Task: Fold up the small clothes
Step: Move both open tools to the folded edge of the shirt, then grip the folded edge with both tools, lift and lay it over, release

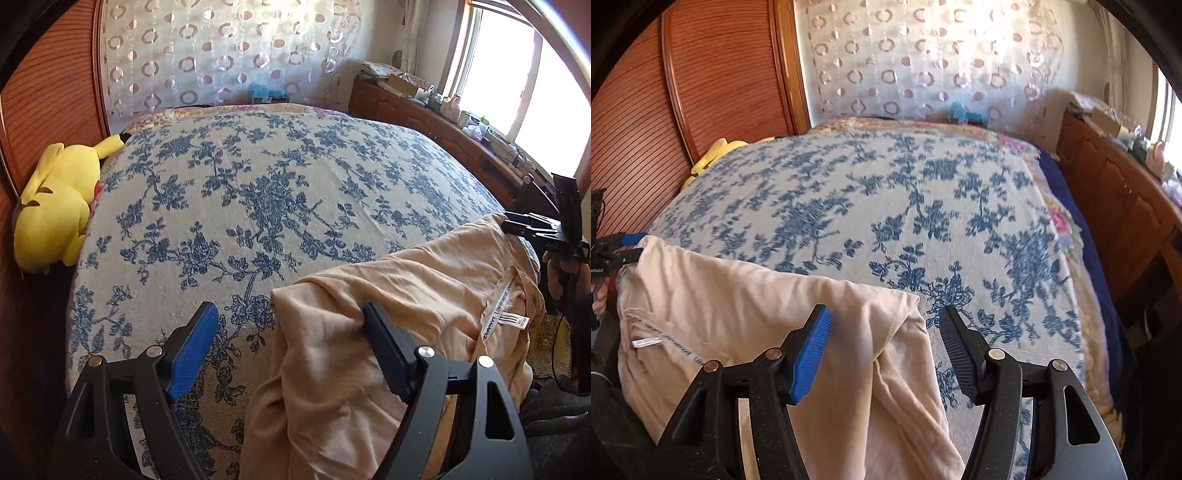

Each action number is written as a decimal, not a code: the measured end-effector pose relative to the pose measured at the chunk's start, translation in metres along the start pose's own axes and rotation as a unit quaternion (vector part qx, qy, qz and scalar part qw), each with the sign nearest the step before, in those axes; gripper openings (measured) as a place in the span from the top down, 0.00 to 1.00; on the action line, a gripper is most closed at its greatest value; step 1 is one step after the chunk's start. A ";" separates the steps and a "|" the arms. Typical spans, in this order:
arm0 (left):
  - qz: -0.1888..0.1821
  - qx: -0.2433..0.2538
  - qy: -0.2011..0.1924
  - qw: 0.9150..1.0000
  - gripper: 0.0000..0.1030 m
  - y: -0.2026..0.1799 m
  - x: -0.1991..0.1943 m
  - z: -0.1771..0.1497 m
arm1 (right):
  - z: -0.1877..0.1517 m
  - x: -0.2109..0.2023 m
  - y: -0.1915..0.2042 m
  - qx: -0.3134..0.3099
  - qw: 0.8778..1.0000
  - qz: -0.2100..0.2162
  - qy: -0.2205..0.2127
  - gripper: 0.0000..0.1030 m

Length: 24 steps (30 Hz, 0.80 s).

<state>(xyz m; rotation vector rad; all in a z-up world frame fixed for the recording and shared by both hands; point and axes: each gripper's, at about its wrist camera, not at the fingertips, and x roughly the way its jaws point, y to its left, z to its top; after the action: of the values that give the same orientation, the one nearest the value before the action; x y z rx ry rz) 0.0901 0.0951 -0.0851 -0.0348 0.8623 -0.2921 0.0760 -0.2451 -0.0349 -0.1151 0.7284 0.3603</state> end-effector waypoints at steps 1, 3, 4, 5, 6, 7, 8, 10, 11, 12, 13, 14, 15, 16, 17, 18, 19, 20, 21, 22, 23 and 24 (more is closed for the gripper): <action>-0.001 -0.004 0.003 1.000 0.21 0.001 0.003 -0.001 | 0.001 0.005 0.000 0.003 1.000 0.002 0.004 0.39; -0.001 -0.009 0.007 1.000 0.21 0.002 0.007 -0.001 | 0.002 0.011 -0.001 0.009 1.000 0.011 0.008 0.39; -0.001 -0.009 0.006 1.000 0.21 0.003 0.007 -0.002 | 0.003 0.014 0.000 0.011 1.000 0.014 0.009 0.39; 0.001 -0.008 0.004 1.000 0.21 0.002 0.007 -0.002 | 0.004 0.016 0.001 0.011 1.000 0.016 0.009 0.39; 0.002 -0.006 0.004 1.000 0.21 0.002 0.007 -0.002 | 0.004 0.018 0.001 0.010 1.000 0.016 0.008 0.39; 0.003 -0.005 0.003 1.000 0.21 0.002 0.007 -0.003 | 0.005 0.020 0.002 0.010 1.000 0.016 0.008 0.39; 0.003 -0.005 0.002 1.000 0.21 0.001 0.007 -0.003 | 0.005 0.020 0.002 0.012 1.000 0.017 0.007 0.39; 0.003 -0.004 -0.001 1.000 0.21 0.002 0.007 -0.005 | 0.004 0.021 0.001 0.014 1.000 0.020 0.005 0.39; 0.003 -0.003 -0.002 1.000 0.21 0.002 0.007 -0.005 | 0.004 0.021 0.001 0.015 1.000 0.021 0.004 0.39; 0.004 -0.001 -0.003 1.000 0.21 0.001 0.007 -0.005 | 0.004 0.021 0.001 0.017 1.000 0.023 0.003 0.39; 0.006 0.001 -0.005 1.000 0.21 0.000 0.007 -0.006 | 0.005 0.022 0.000 0.019 1.000 0.025 0.002 0.39; 0.008 0.002 -0.006 1.000 0.21 0.000 0.007 -0.006 | 0.004 0.022 0.000 0.020 0.999 0.027 0.002 0.39; 0.010 0.003 -0.007 1.000 0.21 0.000 0.007 -0.006 | 0.003 0.024 0.000 0.020 0.999 0.027 0.003 0.39; 0.011 0.003 -0.008 1.000 0.21 -0.001 0.007 -0.006 | 0.003 0.023 0.000 0.018 1.000 0.026 0.001 0.39; 0.013 0.003 -0.009 1.000 0.21 -0.001 0.007 -0.006 | 0.002 0.024 0.000 0.016 1.000 0.025 0.000 0.39; 0.015 0.004 -0.010 1.000 0.21 -0.002 0.008 -0.006 | 0.001 0.023 0.001 0.016 1.000 0.024 0.000 0.39; 0.018 0.003 -0.009 1.000 0.21 -0.002 0.008 -0.006 | 0.001 0.023 0.001 0.016 1.000 0.023 -0.001 0.39; 0.019 0.001 -0.009 1.000 0.21 -0.002 0.008 -0.006 | -0.001 0.023 0.002 0.014 1.000 0.022 -0.001 0.39; 0.020 0.000 -0.009 1.000 0.21 -0.003 0.008 -0.006 | -0.002 0.022 0.004 0.011 1.000 0.021 -0.001 0.39; 0.020 0.000 -0.009 1.000 0.21 -0.003 0.008 -0.006 | -0.003 0.021 0.005 0.008 1.000 0.021 -0.001 0.39; 0.019 0.001 -0.009 1.000 0.23 -0.004 0.007 -0.006 | -0.005 0.020 0.006 0.004 1.000 0.020 -0.001 0.39; 0.018 0.002 -0.011 1.000 0.30 -0.005 0.007 -0.007 | -0.006 0.019 0.007 0.001 1.000 0.019 -0.001 0.39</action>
<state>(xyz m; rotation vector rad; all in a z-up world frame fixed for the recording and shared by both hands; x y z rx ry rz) 0.0879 0.0887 -0.0935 -0.0185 0.8402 -0.2594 0.0823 -0.2346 -0.0518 -0.0993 0.7301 0.3968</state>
